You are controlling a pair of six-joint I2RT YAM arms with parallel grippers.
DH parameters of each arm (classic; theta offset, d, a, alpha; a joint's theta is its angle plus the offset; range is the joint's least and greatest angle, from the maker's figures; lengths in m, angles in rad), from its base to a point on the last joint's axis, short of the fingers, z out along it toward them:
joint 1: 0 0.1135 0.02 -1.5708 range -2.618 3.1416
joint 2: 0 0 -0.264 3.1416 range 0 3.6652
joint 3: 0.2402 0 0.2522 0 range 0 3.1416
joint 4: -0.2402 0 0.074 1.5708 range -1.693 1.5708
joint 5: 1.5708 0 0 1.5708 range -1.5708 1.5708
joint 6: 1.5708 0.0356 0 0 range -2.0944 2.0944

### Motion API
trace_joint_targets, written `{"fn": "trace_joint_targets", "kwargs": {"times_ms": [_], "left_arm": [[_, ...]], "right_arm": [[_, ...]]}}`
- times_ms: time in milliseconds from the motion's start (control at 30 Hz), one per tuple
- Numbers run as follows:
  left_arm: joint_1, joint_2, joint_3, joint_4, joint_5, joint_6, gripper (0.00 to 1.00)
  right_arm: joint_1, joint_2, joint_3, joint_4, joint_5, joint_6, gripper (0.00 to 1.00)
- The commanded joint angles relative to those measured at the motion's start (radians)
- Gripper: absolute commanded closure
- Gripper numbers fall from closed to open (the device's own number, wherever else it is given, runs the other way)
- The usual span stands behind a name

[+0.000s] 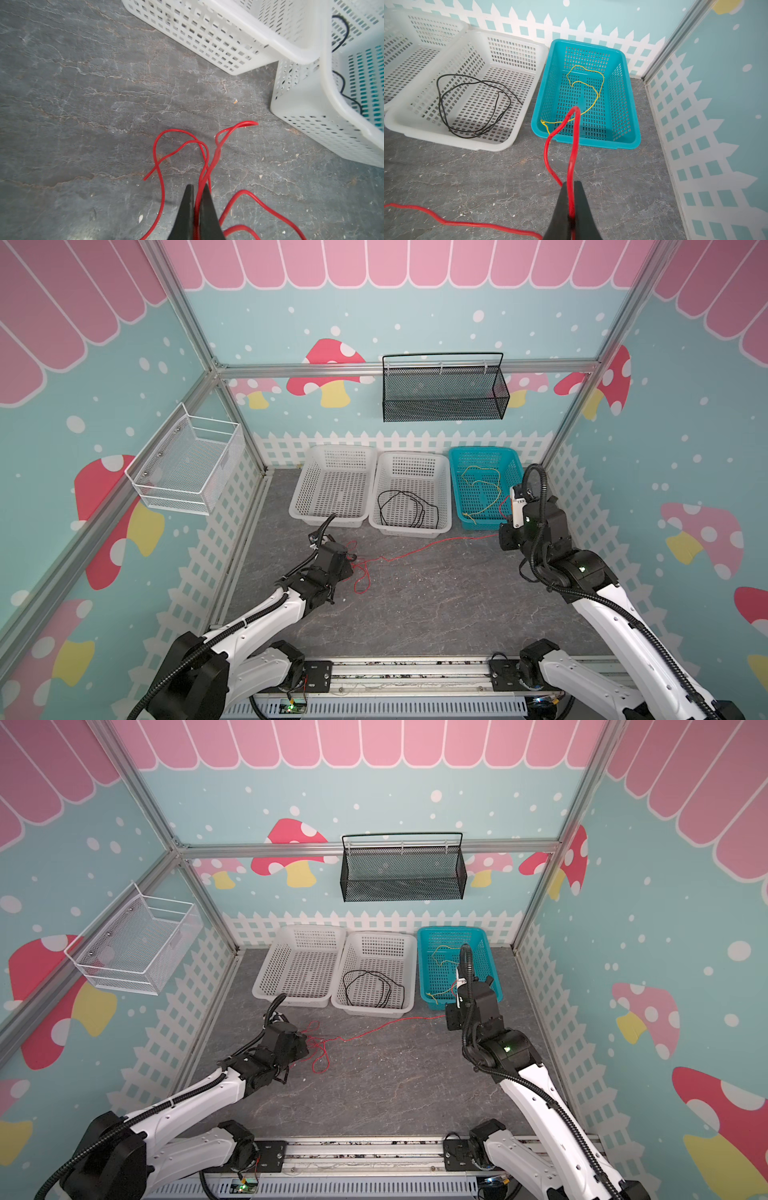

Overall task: Untangle and sort cables by color
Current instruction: Untie the cable.

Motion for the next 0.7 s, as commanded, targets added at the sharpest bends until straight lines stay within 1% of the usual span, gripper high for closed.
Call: {"fn": "trace_joint_targets", "kwargs": {"times_ms": [0, 33, 100, 167, 233, 367, 433, 533, 600, 667], "left_arm": [[0.02, 0.001, -0.041, -0.081, -0.083, 0.028, 1.0], [0.008, -0.011, -0.043, -0.073, -0.089, 0.032, 1.0], [-0.029, -0.041, -0.042, -0.058, -0.111, 0.055, 1.0], [-0.074, -0.067, -0.034, -0.054, -0.15, 0.081, 1.0], [-0.112, -0.088, -0.024, -0.051, -0.185, 0.109, 1.0], [-0.16, -0.127, -0.026, -0.025, -0.229, 0.159, 1.0], [-0.179, -0.144, -0.039, 0.013, -0.234, 0.19, 1.0], [-0.215, -0.163, -0.069, 0.097, -0.231, 0.237, 1.0], [-0.245, -0.165, -0.087, 0.156, -0.227, 0.274, 1.0], [-0.267, -0.161, -0.088, 0.178, -0.23, 0.298, 1.0]], "right_arm": [[-0.033, -0.015, 0.001, 0.063, -0.032, -0.069, 1.0], [-0.033, -0.013, -0.017, 0.078, -0.104, -0.079, 1.0], [-0.033, 0.0, -0.051, 0.095, -0.207, -0.075, 1.0], [-0.032, 0.023, -0.083, 0.105, -0.266, -0.048, 0.98], [-0.031, 0.041, -0.117, 0.117, -0.302, -0.016, 0.92], [-0.029, 0.051, -0.162, 0.106, -0.291, 0.056, 0.85], [-0.029, 0.05, -0.176, 0.088, -0.29, 0.076, 0.83], [-0.029, 0.055, -0.19, 0.059, -0.272, 0.105, 0.76], [-0.029, 0.066, -0.201, 0.044, -0.265, 0.123, 0.68], [-0.03, 0.074, -0.214, 0.035, -0.26, 0.143, 0.55]]}}
